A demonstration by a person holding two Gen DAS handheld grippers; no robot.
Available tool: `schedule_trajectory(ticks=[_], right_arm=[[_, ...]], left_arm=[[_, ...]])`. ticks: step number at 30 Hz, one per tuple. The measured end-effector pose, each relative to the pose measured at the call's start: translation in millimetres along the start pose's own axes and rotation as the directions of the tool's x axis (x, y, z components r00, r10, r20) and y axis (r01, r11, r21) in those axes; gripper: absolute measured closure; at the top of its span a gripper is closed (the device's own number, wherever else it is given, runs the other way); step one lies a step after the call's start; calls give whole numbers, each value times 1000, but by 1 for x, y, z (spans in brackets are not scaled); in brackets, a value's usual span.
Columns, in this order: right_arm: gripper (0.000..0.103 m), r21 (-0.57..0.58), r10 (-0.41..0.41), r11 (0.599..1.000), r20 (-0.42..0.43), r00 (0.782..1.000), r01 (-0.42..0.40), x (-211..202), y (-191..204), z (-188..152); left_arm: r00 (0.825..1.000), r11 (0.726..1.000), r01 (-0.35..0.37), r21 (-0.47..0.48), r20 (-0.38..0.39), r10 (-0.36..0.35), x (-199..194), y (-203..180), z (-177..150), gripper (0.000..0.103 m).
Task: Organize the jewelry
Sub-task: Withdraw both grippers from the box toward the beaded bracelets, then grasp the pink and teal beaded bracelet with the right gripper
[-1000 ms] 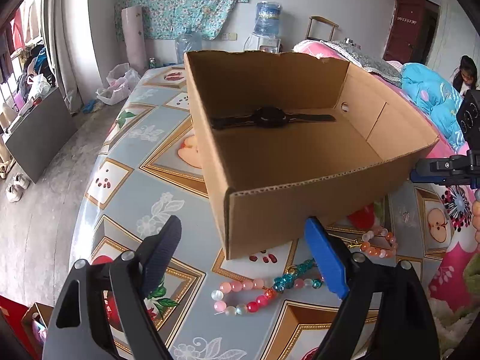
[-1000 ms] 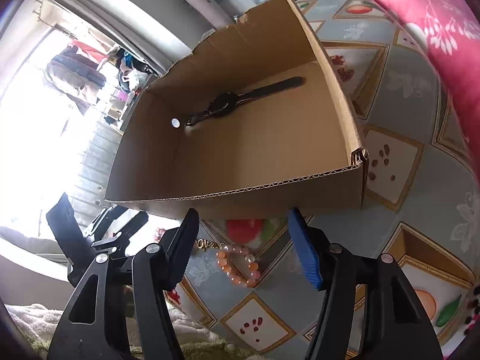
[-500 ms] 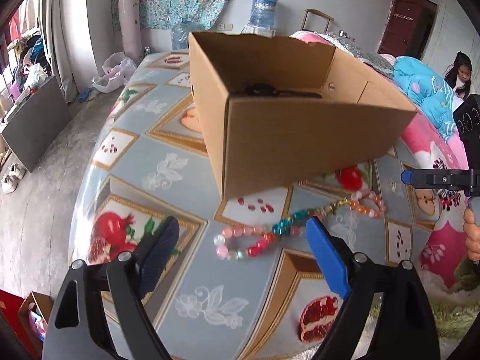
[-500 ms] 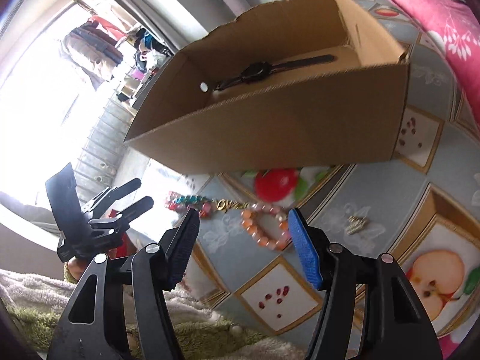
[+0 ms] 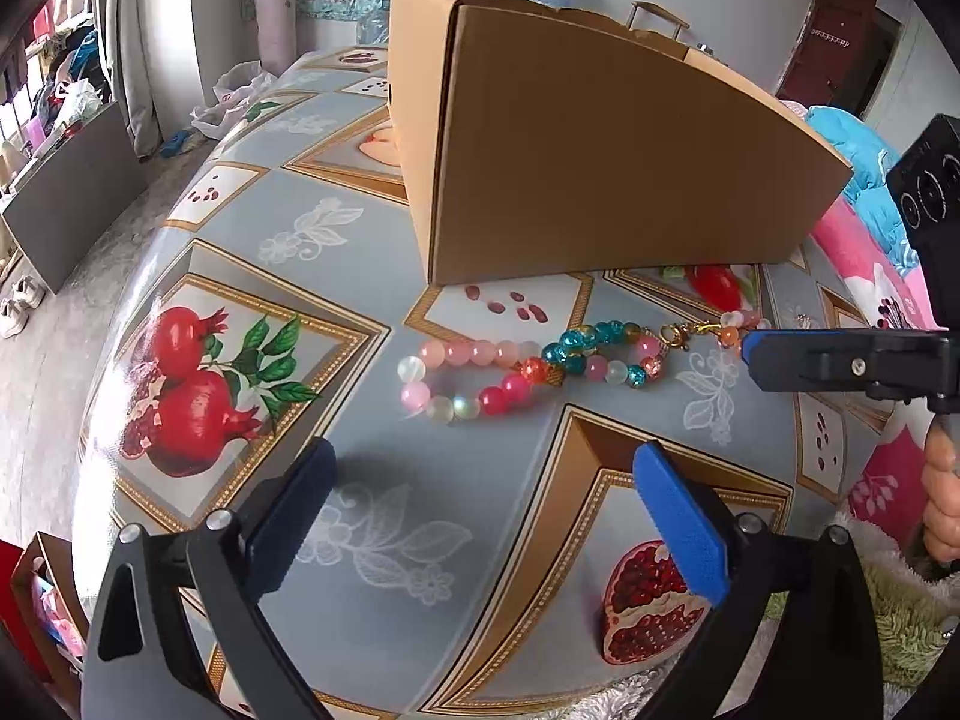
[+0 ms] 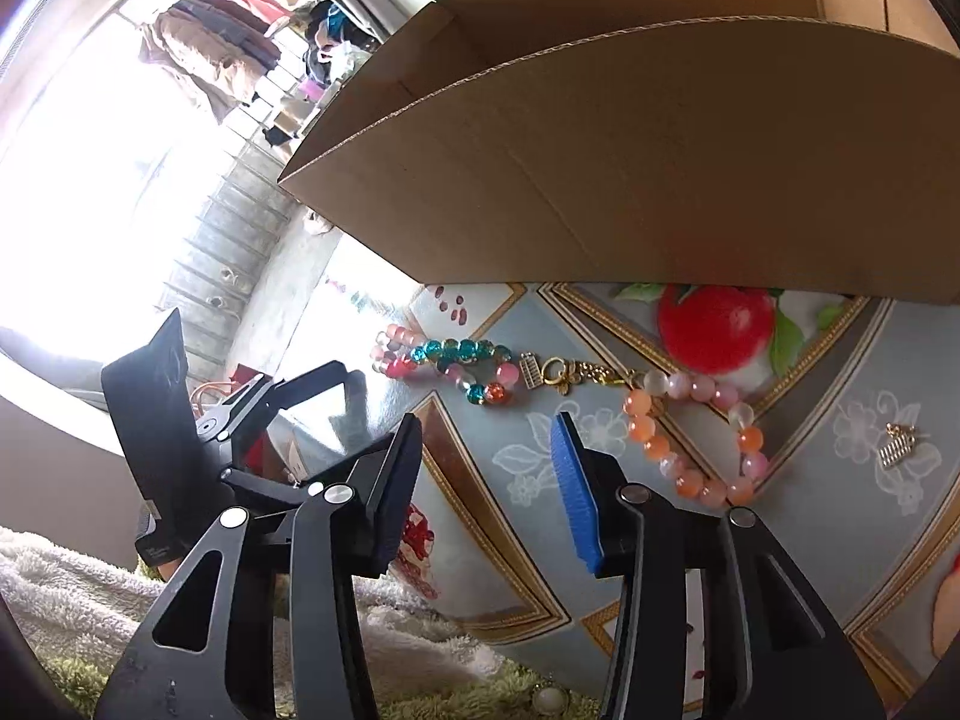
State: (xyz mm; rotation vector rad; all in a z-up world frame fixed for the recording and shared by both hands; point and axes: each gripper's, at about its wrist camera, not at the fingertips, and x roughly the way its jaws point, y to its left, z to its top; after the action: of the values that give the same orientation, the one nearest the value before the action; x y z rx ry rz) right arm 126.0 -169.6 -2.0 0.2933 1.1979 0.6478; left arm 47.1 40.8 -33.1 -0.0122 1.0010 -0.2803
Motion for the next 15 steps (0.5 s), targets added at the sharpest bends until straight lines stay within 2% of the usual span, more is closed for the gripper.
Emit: schedule_trajectory(ticks=[5, 11, 15], right_arm=[[68, -25, -17, 1000, -9, 1000, 17, 10, 5, 12], [73, -143, -80, 987, -32, 996, 74, 25, 19, 22], [77, -258, -130, 960, -53, 990, 112, 33, 25, 27]], left_arm=[[1000, 1000, 6, 18, 1, -6, 1, -2, -1, 5], [999, 999, 35, 27, 4, -36, -2, 3, -4, 5], [998, 998, 61, 8, 10, -61, -4, 8, -3, 5]])
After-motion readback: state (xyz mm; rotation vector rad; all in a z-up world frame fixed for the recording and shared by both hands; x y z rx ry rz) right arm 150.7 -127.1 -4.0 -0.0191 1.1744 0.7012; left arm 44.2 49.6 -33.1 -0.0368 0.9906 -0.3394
